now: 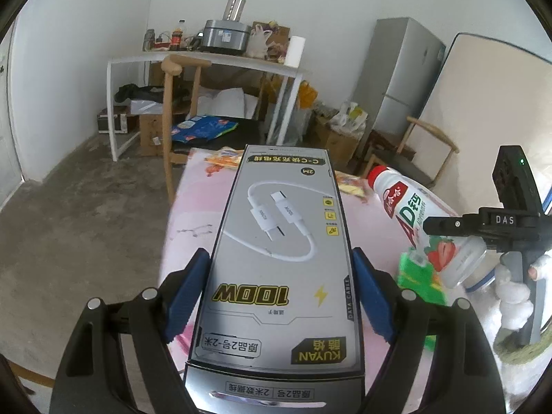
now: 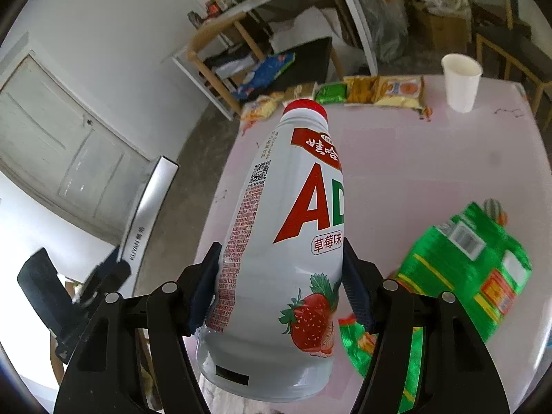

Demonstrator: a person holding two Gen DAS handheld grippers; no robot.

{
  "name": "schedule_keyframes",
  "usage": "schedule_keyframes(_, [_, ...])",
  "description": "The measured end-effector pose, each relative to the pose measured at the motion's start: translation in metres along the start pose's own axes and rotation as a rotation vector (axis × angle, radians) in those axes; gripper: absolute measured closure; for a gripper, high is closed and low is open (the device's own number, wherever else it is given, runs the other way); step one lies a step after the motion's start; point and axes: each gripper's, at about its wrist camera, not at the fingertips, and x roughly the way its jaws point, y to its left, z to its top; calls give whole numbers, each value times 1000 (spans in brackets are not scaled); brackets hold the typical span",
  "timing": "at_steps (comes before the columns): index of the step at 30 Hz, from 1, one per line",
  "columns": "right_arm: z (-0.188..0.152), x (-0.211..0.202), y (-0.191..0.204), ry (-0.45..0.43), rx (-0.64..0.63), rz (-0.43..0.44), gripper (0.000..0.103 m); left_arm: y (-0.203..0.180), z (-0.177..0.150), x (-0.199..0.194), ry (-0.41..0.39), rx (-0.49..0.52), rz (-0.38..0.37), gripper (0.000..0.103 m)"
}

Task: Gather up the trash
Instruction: 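Lift the AD bottle and cable box and hold them above the table, then carry the AD bottle and cable box over the blue wastebasket and open both grippers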

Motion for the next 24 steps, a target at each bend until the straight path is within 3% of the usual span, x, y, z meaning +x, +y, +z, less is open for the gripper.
schedule_keyframes(8, [-33,-71,-33,-115,56,-25,41,-65,-8,-14,-19,61,-100,24])
schedule_keyframes(14, [-70,-138,-83,-234,157,-58,41,-133,-12,-18,-7,164,-192,24])
schedule_keyframes(24, [-166,-242,-190,-425,432,-233,41,-265,-27,13,104,370,-411,23])
